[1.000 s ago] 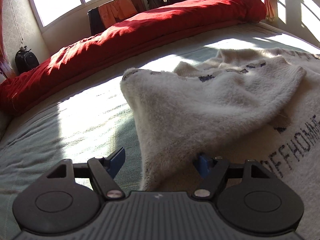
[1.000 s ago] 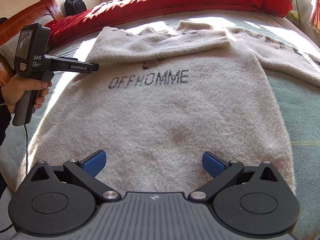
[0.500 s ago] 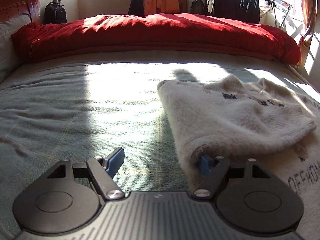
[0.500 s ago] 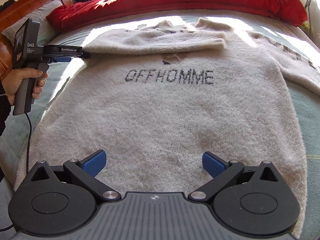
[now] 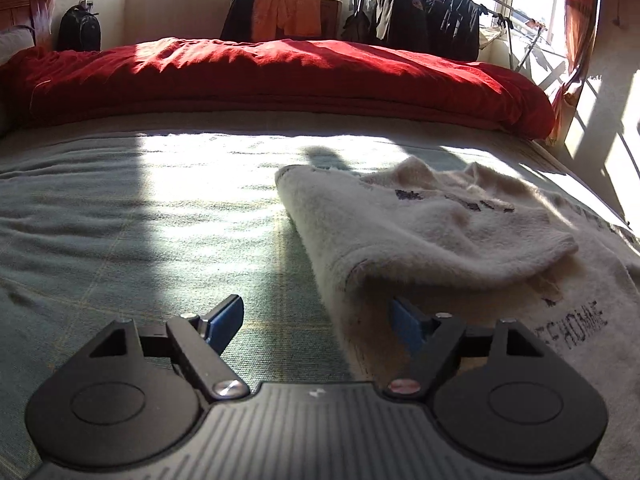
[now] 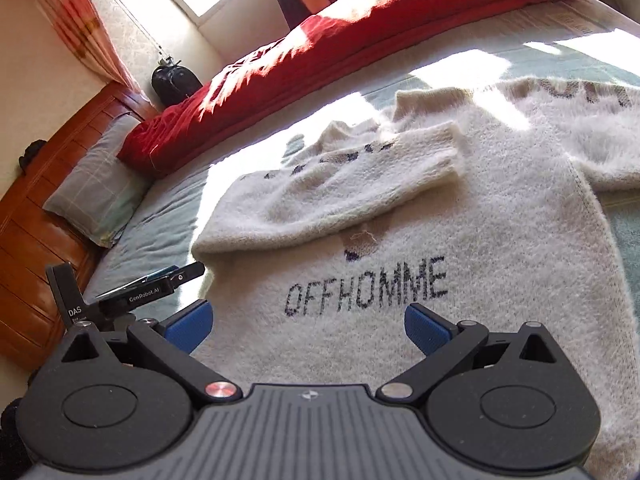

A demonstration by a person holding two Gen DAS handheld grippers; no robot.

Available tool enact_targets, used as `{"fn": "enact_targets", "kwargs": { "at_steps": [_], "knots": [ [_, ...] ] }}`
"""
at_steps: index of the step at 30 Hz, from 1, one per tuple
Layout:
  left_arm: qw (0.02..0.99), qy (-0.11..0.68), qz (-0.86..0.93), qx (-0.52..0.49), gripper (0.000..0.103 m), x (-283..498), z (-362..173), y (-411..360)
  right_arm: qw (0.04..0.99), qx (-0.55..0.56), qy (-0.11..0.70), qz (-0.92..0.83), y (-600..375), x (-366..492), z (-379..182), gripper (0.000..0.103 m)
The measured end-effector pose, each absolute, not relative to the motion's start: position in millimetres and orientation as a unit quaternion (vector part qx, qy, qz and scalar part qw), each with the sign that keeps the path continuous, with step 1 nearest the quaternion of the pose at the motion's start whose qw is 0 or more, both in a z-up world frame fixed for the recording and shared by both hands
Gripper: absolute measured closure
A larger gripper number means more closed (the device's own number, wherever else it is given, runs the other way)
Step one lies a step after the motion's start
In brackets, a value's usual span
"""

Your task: Fold clothes

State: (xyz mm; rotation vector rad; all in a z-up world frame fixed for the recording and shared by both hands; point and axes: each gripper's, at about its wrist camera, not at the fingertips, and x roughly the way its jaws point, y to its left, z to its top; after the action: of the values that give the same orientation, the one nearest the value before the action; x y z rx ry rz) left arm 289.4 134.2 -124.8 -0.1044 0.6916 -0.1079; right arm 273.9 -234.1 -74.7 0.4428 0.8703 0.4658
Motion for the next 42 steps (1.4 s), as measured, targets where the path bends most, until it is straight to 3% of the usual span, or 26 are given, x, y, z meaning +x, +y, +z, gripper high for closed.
{"fn": "enact_targets", "kwargs": {
  "at_steps": [5, 10, 20, 24, 26, 27, 28, 29, 37, 42],
  "knots": [
    [0.935, 0.356, -0.004, -0.011, 0.022, 314.3, -139.1, 125.2, 0.863, 0.189, 0.425, 0.198, -232.4, 311.1, -74.4, 0.005],
    [0.938, 0.346, 0.016, 0.016, 0.017, 312.5, -153.3, 123.2, 0.859, 0.203, 0.436, 0.176, -238.3, 352.7, -86.9, 0.023],
    [0.940, 0.341, -0.008, -0.026, 0.015, 313.7, -157.6, 139.8, 0.816, 0.377, 0.428, 0.093, -287.3, 424.7, -151.5, 0.025],
    [0.940, 0.340, -0.010, -0.033, 0.012, 313.9, -159.0, 142.2, 0.814, 0.385, 0.418, 0.120, -285.6, 443.7, -156.9, 0.026],
    [0.939, 0.341, -0.009, -0.033, 0.012, 314.4, -159.2, 142.2, 0.820, 0.365, 0.422, 0.132, -280.0, 447.7, -155.0, 0.039],
    [0.939, 0.342, -0.009, -0.034, 0.012, 314.7, -159.2, 142.5, 0.824, 0.340, 0.433, 0.133, -274.1, 449.2, -153.4, 0.059],
    [0.939, 0.343, -0.009, -0.035, 0.011, 314.9, -159.2, 142.8, 0.828, 0.318, 0.443, 0.130, -270.3, 449.5, -152.4, 0.089],
    [0.938, 0.344, -0.009, -0.036, 0.010, 315.2, -159.2, 143.0, 0.829, 0.308, 0.448, 0.130, -268.9, 449.0, -152.0, 0.095],
    [0.935, 0.354, -0.012, -0.027, 0.009, 319.7, -158.4, 142.2, 0.862, 0.270, 0.412, 0.120, -278.5, 436.0, -107.4, 0.096],
    [0.934, 0.357, -0.015, -0.021, 0.006, 321.2, -159.3, 138.3, 0.866, 0.236, 0.433, 0.081, -289.2, 440.7, -117.4, 0.096]
  ]
}}
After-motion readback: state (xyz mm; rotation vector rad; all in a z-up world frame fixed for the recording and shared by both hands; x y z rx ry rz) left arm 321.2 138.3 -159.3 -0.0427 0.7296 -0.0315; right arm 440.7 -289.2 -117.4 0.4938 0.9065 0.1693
